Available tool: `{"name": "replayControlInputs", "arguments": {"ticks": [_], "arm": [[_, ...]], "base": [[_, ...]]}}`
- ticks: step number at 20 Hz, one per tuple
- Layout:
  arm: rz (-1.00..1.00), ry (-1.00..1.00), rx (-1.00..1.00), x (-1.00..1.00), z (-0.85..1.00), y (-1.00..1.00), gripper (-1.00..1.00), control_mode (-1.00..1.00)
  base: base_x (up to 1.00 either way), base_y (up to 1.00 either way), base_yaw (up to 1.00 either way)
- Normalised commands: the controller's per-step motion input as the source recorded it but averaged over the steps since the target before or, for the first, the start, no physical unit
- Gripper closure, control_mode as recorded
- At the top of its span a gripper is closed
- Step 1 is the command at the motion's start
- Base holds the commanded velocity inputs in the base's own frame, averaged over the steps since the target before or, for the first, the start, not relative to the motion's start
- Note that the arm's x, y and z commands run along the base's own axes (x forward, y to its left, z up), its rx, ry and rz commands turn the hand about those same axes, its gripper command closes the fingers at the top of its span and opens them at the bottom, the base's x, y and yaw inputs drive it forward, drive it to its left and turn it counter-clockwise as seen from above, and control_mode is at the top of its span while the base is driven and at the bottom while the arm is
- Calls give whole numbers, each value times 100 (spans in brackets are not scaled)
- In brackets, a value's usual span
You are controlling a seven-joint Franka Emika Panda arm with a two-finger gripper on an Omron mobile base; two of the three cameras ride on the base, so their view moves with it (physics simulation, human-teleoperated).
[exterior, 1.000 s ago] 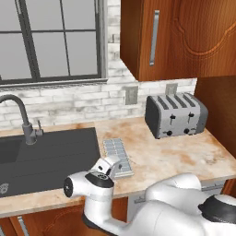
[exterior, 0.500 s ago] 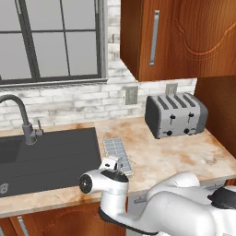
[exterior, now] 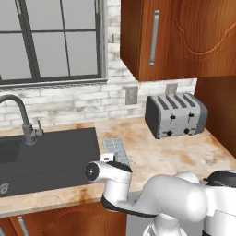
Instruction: The ice cube tray has been filled with water. Take the tray and place it in the freezer to make ice. Close the freezer door after placing the tray.
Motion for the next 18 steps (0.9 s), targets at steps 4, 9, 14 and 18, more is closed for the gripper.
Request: {"name": "replayControlInputs", "arguments": {"ticks": [4,9,14,18], "arm": [[22,8,-7,13,-27,-2,-100,-100],[20,5,-6,10,-26,-10,-100,-100],[17,0,-1,9,-21,-18,-100,-100],[12,0,0,12,-17,-21,-100,-100]], "base": [[0,0,0],[0,0,0],[0,0,0],[0,0,0]]}}
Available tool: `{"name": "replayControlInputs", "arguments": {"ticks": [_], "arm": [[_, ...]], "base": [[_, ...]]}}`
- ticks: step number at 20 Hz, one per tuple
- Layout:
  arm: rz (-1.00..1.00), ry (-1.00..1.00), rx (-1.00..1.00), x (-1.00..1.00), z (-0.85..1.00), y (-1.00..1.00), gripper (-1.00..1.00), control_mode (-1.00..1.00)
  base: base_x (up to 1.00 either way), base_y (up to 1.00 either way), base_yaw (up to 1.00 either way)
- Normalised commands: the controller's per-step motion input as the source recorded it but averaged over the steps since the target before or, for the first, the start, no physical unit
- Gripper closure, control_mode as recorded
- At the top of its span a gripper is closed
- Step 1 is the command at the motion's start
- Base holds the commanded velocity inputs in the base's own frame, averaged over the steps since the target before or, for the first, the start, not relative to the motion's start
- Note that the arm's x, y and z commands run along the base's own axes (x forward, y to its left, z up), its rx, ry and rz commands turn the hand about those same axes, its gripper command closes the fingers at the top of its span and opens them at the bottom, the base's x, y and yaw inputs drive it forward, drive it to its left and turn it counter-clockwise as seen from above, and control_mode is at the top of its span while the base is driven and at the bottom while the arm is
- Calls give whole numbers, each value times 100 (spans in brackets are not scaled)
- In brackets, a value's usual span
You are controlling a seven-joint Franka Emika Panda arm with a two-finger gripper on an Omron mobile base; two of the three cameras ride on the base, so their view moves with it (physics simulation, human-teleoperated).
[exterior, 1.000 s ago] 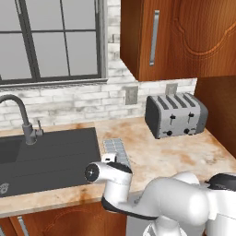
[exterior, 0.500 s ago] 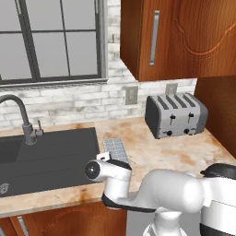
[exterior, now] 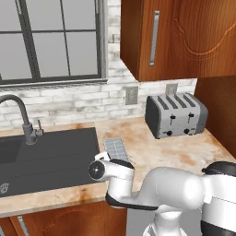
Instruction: The ice cube tray has been filled with water. Take the tray and place it in the freezer to make ice. Close the freezer door after placing the tray.
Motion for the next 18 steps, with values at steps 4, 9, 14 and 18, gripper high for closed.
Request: {"name": "replayControlInputs", "arguments": {"ticks": [4,9,14,18], "arm": [[1,0,2,7,-11,-23,-100,-100],[-1,2,7,2,-16,-15,-100,-100],[-7,0,10,0,-29,-8,-100,-100],[-16,0,14,0,-44,-4,100,-100]], "base": [[0,0,0],[0,0,0],[0,0,0],[0,0,0]]}}
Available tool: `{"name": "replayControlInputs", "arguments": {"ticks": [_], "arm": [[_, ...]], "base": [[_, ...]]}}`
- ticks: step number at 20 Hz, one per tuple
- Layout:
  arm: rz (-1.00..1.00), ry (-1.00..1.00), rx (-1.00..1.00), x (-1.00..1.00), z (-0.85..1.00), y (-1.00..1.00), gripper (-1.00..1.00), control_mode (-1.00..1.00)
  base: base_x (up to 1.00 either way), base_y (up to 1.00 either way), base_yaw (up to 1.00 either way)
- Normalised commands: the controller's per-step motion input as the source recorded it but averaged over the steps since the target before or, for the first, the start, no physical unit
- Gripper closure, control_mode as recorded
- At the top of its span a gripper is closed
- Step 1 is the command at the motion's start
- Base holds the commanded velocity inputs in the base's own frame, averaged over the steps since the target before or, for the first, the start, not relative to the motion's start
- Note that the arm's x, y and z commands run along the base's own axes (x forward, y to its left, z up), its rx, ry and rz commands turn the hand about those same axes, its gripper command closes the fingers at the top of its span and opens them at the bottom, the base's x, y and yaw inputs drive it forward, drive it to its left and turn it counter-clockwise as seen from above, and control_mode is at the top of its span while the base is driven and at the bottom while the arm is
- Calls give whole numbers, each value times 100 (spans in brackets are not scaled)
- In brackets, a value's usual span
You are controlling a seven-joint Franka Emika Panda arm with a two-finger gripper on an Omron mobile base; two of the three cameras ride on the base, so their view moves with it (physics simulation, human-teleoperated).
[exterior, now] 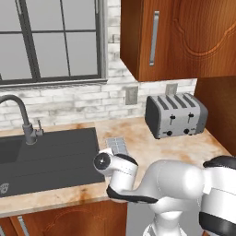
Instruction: The ice cube tray has been filled with water. Take the tray and place it in the freezer to make ice. Close the freezer door after placing the tray.
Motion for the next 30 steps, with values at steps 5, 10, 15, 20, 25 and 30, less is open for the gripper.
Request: {"name": "replayControlInputs", "arguments": {"ticks": [5,10,15,20,25,30], "arm": [[-18,0,15,0,-49,-11,100,-100],[-17,0,12,0,-57,-13,100,-100],[-15,0,6,-12,-45,-1,100,-100],[-6,-1,0,-60,-5,0,100,-100],[-1,-2,0,-59,0,-1,100,-100],[0,0,0,-36,0,-16,100,-100]], "base": [[0,0,0],[0,0,0],[0,0,0],[0,0,0],[0,0,0],[0,0,0]]}}
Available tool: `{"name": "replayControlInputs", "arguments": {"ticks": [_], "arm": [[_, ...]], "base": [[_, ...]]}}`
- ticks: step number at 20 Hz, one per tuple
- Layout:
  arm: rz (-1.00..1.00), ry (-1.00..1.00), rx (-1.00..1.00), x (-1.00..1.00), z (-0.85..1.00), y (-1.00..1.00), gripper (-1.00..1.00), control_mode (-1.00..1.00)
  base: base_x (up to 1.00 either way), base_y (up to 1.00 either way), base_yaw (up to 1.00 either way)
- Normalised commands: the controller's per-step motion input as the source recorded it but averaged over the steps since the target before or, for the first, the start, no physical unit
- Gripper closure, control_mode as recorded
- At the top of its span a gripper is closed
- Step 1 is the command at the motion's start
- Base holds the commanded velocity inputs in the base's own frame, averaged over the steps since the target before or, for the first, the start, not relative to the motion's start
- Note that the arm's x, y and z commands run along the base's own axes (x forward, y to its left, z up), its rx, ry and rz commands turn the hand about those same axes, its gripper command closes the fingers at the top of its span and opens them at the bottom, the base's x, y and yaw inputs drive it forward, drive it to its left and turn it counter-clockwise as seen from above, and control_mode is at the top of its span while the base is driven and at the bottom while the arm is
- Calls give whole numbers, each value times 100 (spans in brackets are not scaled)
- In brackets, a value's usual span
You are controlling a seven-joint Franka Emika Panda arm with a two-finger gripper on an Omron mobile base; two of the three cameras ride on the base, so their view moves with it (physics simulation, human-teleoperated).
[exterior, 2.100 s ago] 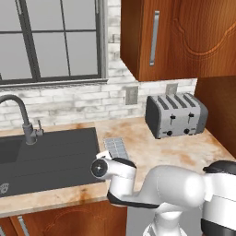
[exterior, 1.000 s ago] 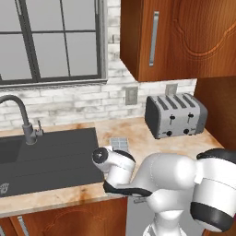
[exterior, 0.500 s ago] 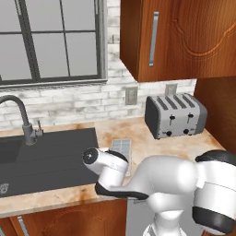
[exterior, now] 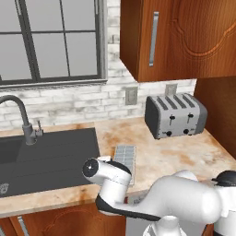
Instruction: The ice cube tray has been filled with water. Take the tray and place it in the freezer to make ice. Close the freezer door after placing the tray.
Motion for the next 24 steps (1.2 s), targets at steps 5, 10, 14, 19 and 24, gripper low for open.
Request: {"name": "replayControlInputs", "arguments": {"ticks": [5,10,14,19,24], "arm": [[0,0,0,-27,17,-13,100,-100],[0,0,0,-26,55,-7,100,-100],[0,0,0,-25,85,-6,100,-100],[0,-2,-3,-15,77,-9,100,-100],[1,-8,-10,-14,66,-8,100,-100]], "base": [[0,0,0],[0,0,0],[0,0,0],[0,0,0],[0,0,0]]}}
